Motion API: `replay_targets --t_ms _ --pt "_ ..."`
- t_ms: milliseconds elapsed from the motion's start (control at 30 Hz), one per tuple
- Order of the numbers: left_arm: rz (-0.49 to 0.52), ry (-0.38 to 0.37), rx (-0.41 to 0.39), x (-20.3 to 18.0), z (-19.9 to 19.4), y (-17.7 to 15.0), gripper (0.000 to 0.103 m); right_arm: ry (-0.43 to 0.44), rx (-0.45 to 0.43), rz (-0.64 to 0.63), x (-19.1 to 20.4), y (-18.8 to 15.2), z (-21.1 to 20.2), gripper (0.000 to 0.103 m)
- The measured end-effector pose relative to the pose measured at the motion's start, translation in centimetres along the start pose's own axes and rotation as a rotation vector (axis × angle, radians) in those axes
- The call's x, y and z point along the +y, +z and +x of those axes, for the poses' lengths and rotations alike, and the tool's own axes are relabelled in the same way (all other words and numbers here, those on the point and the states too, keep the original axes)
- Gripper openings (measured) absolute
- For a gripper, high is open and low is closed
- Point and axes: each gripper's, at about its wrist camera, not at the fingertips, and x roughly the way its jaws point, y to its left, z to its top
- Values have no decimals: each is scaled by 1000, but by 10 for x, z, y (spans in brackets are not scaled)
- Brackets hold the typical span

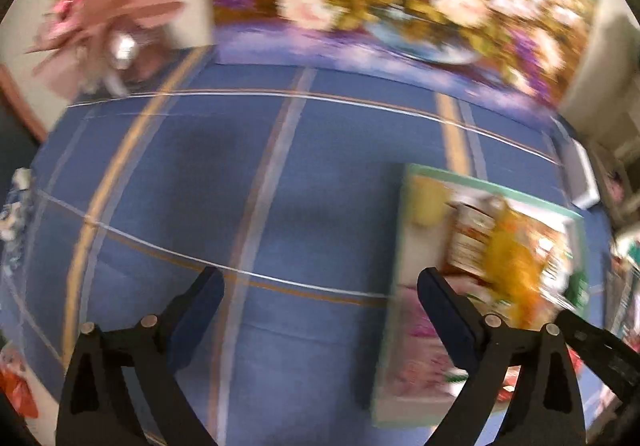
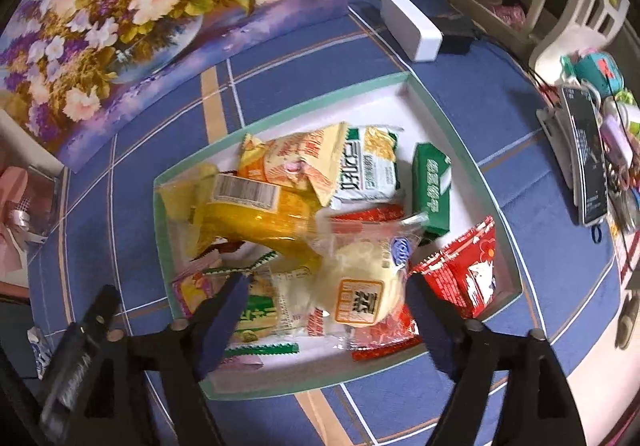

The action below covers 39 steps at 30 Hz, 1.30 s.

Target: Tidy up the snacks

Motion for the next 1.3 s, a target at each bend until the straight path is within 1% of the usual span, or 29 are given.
replay_targets --t_ms 33,100,167,333,400,500,600,800,933,1000,1133,1300 --pt "-4 20 -3 5 1 1 98 0 -4 -4 2 0 -1 92" --pt "-26 49 -5 17 4 3 98 6 -20 -16 8 0 -4 93" --pt "-53 62 -4 27 5 3 98 15 -33 -32 14 -1 -7 93" --pt "-104 69 -15 48 2 8 98 70 -78 -52 26 -2 -17 93" --pt "-116 65 -23 51 1 11 98 104 -102 -62 32 -2 -23 93" --pt "-133 59 -41 55 -4 11 98 126 -119 -71 40 -4 -28 93" --pt "-140 51 -51 58 -8 12 98 123 -123 -106 50 -9 -30 103" --pt "-119 40 -47 58 -12 8 99 107 -131 -145 61 -20 -32 103" --pt "-88 50 -49 58 -18 3 98 101 -140 -156 62 -30 -35 103" --pt "-80 44 -52 57 -22 -1 99 100 -142 -160 62 -35 -37 103" --pt "-45 44 -65 56 -31 -11 99 87 -146 -169 59 -48 -38 103" --pt "-15 36 -65 62 -39 -28 98 97 -130 -163 52 -68 -36 103"
